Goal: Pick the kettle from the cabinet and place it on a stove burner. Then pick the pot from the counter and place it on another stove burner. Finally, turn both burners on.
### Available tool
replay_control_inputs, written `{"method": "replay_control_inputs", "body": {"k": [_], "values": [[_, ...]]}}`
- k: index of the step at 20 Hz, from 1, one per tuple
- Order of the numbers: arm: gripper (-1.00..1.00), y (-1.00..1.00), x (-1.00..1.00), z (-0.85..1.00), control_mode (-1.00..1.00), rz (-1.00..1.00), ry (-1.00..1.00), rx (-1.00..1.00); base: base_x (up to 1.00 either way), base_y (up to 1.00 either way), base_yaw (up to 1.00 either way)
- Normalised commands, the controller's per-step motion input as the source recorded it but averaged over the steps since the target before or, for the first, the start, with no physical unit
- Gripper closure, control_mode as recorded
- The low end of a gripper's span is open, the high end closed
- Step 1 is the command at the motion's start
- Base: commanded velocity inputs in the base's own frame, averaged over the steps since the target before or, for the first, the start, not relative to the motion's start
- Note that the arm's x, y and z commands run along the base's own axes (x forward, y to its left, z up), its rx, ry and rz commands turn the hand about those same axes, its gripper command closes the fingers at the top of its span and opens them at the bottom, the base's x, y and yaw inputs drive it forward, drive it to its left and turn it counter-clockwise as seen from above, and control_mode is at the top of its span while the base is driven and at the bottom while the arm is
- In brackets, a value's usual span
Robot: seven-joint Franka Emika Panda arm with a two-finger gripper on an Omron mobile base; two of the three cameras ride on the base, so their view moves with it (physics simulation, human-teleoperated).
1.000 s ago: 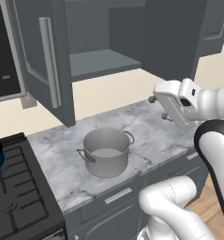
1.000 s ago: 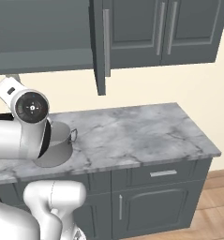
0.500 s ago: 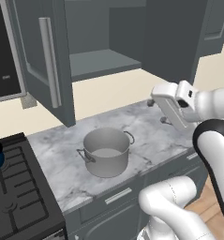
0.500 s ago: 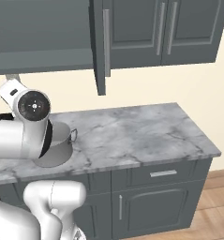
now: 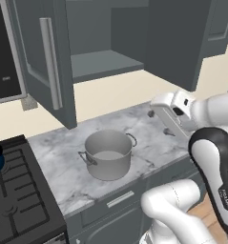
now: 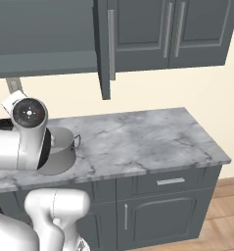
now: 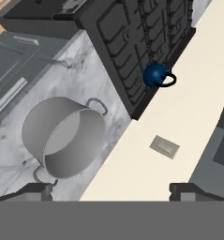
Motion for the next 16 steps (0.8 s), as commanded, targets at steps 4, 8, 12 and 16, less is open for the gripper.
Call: {"method": "replay_control_inputs", "body": {"k": [4,8,12,16], "values": [[-1.00,0.00,0.07,-0.39,-1.00,-0.12,0.06,-0.07,0.00,0.00,0.00],[-1.00,0.00,0.12,-0.37,-1.00,-0.10,0.06,-0.07,0.00,0.00,0.00],[-1.00,0.00,0.13,-0.36,-1.00,-0.07,0.09,-0.07,0.00,0.00,0.00],[-1.00,0.00,0.10,-0.31,-1.00,0.00,0.06,-0.07,0.00,0.00,0.00]]}}
